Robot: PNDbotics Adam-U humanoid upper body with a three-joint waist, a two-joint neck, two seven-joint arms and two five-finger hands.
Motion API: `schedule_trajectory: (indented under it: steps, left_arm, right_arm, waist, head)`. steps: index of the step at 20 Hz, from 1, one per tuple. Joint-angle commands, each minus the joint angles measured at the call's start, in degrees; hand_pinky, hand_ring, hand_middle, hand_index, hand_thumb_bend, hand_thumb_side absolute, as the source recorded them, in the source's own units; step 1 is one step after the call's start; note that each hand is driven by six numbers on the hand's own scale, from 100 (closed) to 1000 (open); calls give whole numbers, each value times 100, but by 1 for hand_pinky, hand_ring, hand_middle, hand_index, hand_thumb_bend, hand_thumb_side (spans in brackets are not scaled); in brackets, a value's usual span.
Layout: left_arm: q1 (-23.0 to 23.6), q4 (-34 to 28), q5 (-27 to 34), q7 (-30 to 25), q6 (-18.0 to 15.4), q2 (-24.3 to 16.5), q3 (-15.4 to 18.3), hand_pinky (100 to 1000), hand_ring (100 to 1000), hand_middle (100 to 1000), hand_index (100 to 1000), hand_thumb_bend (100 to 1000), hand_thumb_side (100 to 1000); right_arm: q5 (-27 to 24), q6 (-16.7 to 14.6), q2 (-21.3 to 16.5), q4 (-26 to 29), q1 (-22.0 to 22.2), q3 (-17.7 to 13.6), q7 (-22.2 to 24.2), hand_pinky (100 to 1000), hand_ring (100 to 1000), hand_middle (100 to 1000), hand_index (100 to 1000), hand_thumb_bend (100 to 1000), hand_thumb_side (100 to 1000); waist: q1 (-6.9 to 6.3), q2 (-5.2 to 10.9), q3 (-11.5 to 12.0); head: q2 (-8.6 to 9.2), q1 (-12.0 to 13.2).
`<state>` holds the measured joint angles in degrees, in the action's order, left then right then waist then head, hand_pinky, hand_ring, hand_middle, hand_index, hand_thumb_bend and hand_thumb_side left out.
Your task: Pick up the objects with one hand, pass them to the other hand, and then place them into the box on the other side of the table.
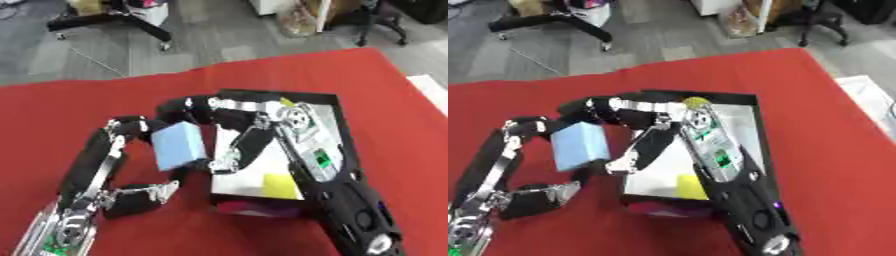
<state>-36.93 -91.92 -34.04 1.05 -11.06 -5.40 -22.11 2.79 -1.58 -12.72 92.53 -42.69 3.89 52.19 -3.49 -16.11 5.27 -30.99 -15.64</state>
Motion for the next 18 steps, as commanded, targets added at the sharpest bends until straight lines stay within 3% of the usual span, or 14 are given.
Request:
schedule_trajectory:
  steps: [1, 4, 10, 13, 16, 18]
  left_arm:
    - [-50, -167, 152, -5, 21, 72, -63, 567, 503, 450, 540, 401, 100]
    - [-43, -202, 261, 24, 54, 93, -62, 566, 506, 454, 543, 410, 100]
    - [-40, -271, 475, 71, 101, 107, -72, 567, 516, 463, 551, 464, 100]
    - [-14, -271, 527, 69, 72, 109, -72, 586, 527, 473, 563, 701, 139]
    - [5, -258, 546, 104, 49, 109, -53, 612, 553, 505, 604, 813, 206]
    - [21, -236, 514, 112, 60, 93, -36, 660, 623, 599, 695, 955, 309]
  right_arm:
    - [10, 169, -32, 75, -68, -121, -22, 981, 883, 758, 840, 153, 117]
    - [-56, 302, -33, 90, -62, -146, -22, 971, 844, 712, 795, 100, 104]
    - [-241, 461, -46, 141, -53, -169, -22, 964, 806, 622, 741, 100, 110]
    - [-321, 526, -53, 173, -48, -176, -22, 964, 795, 598, 720, 100, 112]
    - [-413, 604, -63, 226, -44, -176, -22, 964, 794, 594, 715, 100, 107]
    - [-469, 644, -75, 267, -36, -181, -22, 964, 793, 593, 715, 100, 104]
  waist:
    - [-78, -9, -6]
    - [-83, -11, -9]
    - [-80, -16, -9]
    - [-80, -18, -7]
    - [-79, -17, -7]
    - [-77, -13, -15]
  head:
    - [115, 55]
    - [162, 95]
    - [305, 236]
    - [327, 259]
    - [318, 248]
    - [297, 229]
